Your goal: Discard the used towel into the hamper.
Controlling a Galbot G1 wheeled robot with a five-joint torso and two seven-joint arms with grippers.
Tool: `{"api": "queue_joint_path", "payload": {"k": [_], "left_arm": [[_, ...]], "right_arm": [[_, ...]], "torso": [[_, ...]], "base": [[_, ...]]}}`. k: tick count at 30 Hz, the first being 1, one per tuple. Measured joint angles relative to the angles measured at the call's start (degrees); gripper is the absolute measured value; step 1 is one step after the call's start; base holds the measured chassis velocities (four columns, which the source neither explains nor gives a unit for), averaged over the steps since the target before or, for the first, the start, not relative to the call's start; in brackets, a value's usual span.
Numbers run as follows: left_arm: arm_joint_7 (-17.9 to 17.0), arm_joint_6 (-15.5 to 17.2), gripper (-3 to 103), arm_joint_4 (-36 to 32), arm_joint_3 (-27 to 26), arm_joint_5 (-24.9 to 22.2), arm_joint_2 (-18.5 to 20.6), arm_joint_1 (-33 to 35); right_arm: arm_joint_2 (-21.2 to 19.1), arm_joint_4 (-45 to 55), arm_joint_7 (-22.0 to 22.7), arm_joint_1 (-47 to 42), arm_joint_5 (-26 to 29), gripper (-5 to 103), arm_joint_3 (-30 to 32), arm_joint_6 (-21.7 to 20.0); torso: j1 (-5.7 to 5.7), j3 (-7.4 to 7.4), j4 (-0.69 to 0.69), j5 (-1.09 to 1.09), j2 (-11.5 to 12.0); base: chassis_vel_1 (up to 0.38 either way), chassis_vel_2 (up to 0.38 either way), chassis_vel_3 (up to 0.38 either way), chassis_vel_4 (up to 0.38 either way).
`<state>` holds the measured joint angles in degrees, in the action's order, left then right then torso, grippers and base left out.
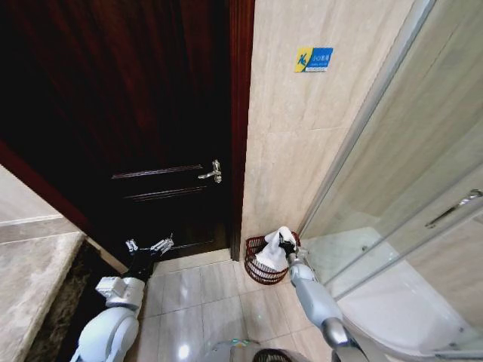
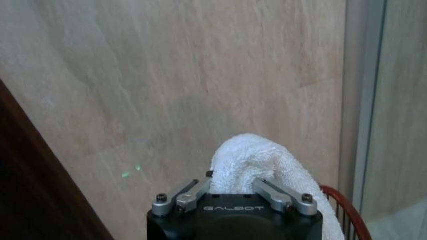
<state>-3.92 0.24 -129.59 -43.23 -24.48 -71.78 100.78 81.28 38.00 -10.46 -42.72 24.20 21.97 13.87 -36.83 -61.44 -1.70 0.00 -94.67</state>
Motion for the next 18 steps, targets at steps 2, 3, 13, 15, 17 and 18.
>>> {"api": "queue_joint_path", "payload": {"k": [2,3,13,15,17,18], "left_arm": [[0.00,0.00,100,0.00,0.00,0.00,0.00,0.00],[0.00,0.00,100,0.00,0.00,0.00,0.00,0.00],[0.00,0.00,100,0.00,0.00,0.00,0.00,0.00],[0.00,0.00,100,0.00,0.00,0.00,0.00,0.00],[0.00,0.00,100,0.00,0.00,0.00,0.00,0.00],[0.00,0.00,100,0.00,0.00,0.00,0.00,0.00]], "right_arm": [[-0.22,-0.35,-0.33,0.25,0.00,10,0.01,-0.76],[-0.44,-0.82,-0.69,0.61,0.00,10,0.01,-1.60],[-0.89,-8.22,-4.92,7.87,-17.77,10,3.51,-8.49],[-0.72,-9.07,-4.77,8.92,-18.23,10,3.67,-8.81],[-0.11,-10.91,-4.31,10.83,-18.32,10,4.37,-8.81],[1.03,-14.48,-4.39,13.77,-15.58,10,6.12,-7.31]], "torso": [[0.00,0.00,0.00,0.00,0.00],[0.00,0.00,0.00,0.00,0.00],[0.00,0.00,0.01,0.00,0.00],[0.00,0.00,0.01,-0.01,0.00],[0.00,0.00,0.01,-0.01,0.00],[-0.01,0.00,-0.03,0.00,0.00]], "base": [[0.000,0.000,0.000,0.000],[0.000,0.000,0.000,0.000],[0.000,0.000,0.000,0.000],[0.000,0.000,0.000,0.000],[0.000,0.000,0.000,0.000],[0.000,0.000,0.000,0.000]]}}
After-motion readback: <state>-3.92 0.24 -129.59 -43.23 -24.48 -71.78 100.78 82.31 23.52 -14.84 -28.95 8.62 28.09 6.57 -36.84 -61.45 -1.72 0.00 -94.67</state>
